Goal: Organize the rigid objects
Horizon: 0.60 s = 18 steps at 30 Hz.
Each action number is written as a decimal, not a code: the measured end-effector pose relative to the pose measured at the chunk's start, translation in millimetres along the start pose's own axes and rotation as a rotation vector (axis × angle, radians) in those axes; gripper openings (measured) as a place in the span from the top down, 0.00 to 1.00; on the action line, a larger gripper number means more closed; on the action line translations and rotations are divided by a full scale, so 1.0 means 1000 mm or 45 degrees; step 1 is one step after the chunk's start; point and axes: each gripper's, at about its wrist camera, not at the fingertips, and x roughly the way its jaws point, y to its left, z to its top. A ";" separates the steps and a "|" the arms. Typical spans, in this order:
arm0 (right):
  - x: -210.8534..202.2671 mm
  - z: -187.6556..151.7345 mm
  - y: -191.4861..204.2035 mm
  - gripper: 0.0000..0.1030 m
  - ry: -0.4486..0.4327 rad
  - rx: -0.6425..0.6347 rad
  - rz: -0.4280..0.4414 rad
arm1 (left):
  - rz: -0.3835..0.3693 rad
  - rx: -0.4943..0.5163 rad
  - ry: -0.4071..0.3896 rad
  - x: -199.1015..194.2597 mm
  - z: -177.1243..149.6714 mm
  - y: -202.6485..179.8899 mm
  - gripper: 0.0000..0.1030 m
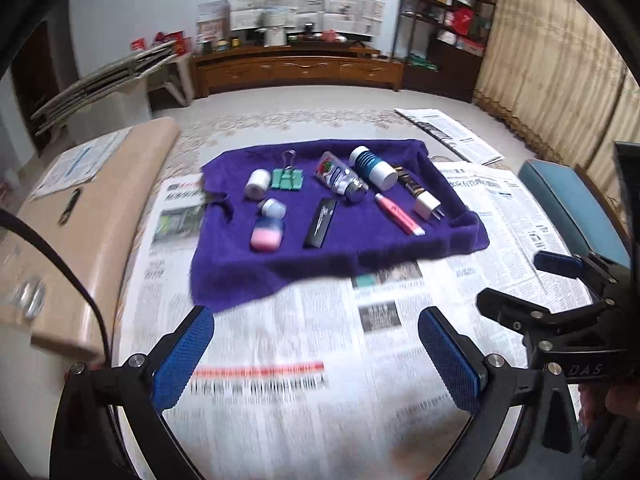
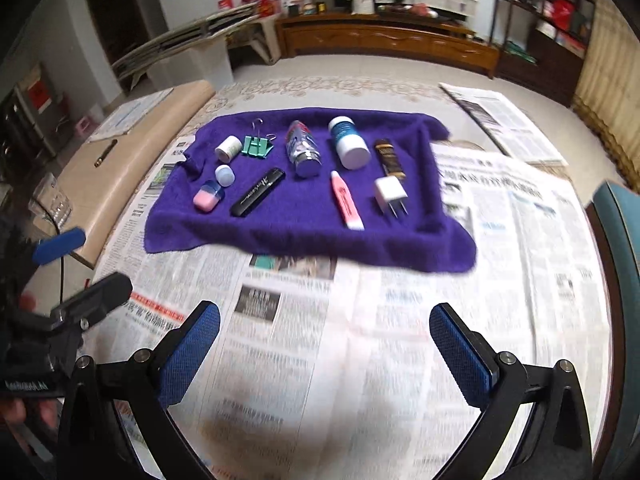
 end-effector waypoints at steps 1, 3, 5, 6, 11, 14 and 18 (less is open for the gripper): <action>-0.006 -0.007 0.000 0.00 -0.008 0.007 -0.008 | 0.018 -0.010 0.001 -0.005 -0.005 -0.002 0.00; -0.015 -0.018 0.000 0.00 -0.018 0.018 -0.025 | 0.037 -0.020 -0.004 -0.013 -0.014 -0.006 0.00; -0.025 -0.030 -0.001 0.00 -0.016 0.031 -0.040 | 0.051 -0.034 0.008 -0.020 -0.023 -0.008 0.00; -0.029 -0.035 -0.001 0.00 -0.015 0.037 -0.040 | 0.056 -0.040 0.018 -0.022 -0.027 -0.009 0.00; -0.049 -0.056 -0.003 0.00 -0.034 0.084 -0.039 | 0.094 -0.056 0.010 -0.041 -0.046 -0.008 0.00; -0.056 -0.065 -0.006 0.00 -0.027 0.109 -0.044 | 0.113 -0.053 0.000 -0.048 -0.052 -0.010 0.00; -0.069 -0.071 -0.003 0.00 -0.041 0.106 -0.069 | 0.122 -0.057 -0.002 -0.055 -0.057 -0.013 0.00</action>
